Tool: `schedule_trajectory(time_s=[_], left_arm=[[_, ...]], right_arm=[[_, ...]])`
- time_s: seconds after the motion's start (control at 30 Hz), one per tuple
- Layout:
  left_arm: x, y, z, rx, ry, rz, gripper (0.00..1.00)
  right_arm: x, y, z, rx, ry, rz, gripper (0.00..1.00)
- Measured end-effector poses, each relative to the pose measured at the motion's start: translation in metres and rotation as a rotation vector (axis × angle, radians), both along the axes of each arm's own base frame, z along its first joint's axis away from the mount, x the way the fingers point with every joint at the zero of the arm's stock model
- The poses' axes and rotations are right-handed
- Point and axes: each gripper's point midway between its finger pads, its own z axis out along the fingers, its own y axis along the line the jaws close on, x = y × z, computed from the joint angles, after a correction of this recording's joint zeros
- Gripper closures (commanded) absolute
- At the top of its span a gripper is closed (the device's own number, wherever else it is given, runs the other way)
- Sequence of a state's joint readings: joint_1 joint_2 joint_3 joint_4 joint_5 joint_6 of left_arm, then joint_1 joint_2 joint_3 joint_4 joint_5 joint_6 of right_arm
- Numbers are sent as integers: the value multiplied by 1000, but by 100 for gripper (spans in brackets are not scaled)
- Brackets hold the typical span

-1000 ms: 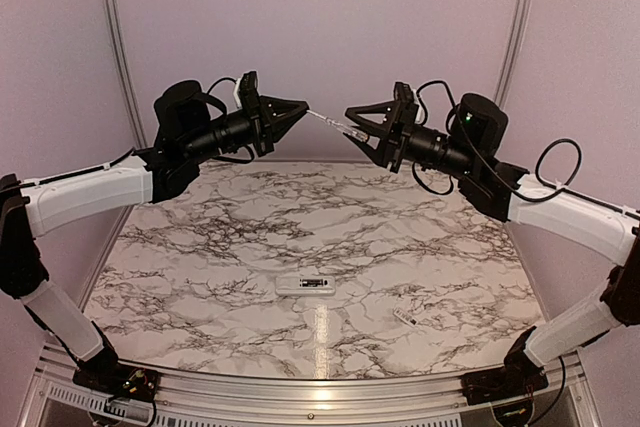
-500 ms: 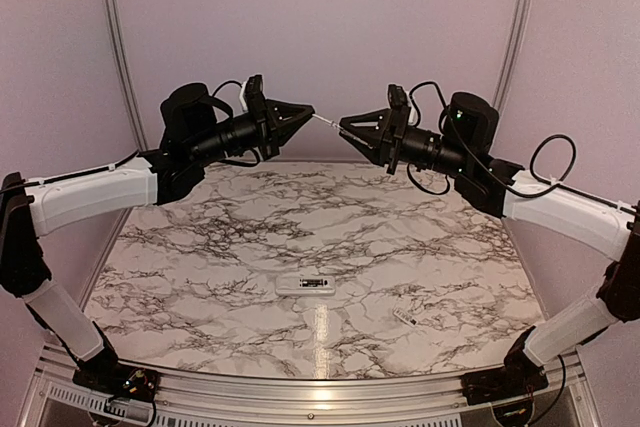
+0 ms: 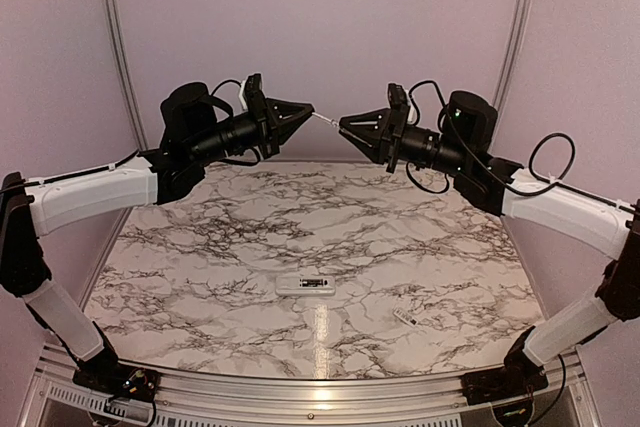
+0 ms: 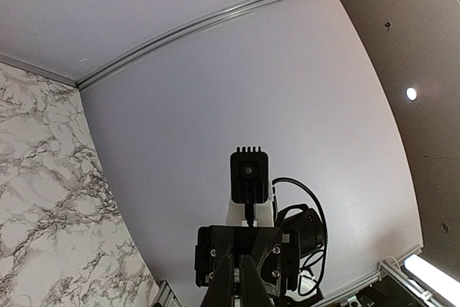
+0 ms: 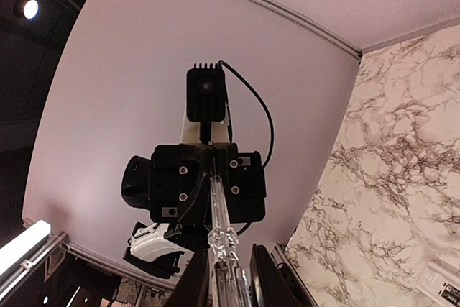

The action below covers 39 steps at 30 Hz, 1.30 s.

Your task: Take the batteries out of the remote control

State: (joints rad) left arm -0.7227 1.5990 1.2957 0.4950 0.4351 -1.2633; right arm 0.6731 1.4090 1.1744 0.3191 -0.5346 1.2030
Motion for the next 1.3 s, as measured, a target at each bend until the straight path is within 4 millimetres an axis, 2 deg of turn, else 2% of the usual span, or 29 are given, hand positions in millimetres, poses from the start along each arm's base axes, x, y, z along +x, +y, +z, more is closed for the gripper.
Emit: schedule_trajectory(time_s=[0.4,0.5,0.6,0.67,0.77,0.83,0.87,0.93,1.07,1.2,1.3], left_arm=[[1,0,0,2,-4,11,100],[2,0,-1,1,-2,15,100],[2,-1,0,-4,3,14,100],[3,-1,3,-8,1,14,100],[3,-1,4,-8,-1,16,65],[3,-2,1,4,-8,18,46],[3,-4,-2,12,-7,17,41],[2,-5,-6,32,-7,17,31],[2,-6,-15,77,-17,23,18],[-1,2,-24,122,-24,38,2],[-5,16,-29,153,-25,60,1]], right_arm=[[0,2,-1,-5,0,7,85],[0,2,0,-4,-3,9,90],[0,1,4,-3,-13,11,100],[0,1,5,-1,-17,12,100],[0,1,6,-5,-28,12,100],[-1,1,7,-13,-29,16,100],[-1,2,7,-17,-29,18,100],[-1,2,4,-34,-33,19,100],[-1,2,-6,-78,-28,19,100],[-1,2,-19,-129,-25,20,100],[-2,1,-28,-176,-31,23,100]])
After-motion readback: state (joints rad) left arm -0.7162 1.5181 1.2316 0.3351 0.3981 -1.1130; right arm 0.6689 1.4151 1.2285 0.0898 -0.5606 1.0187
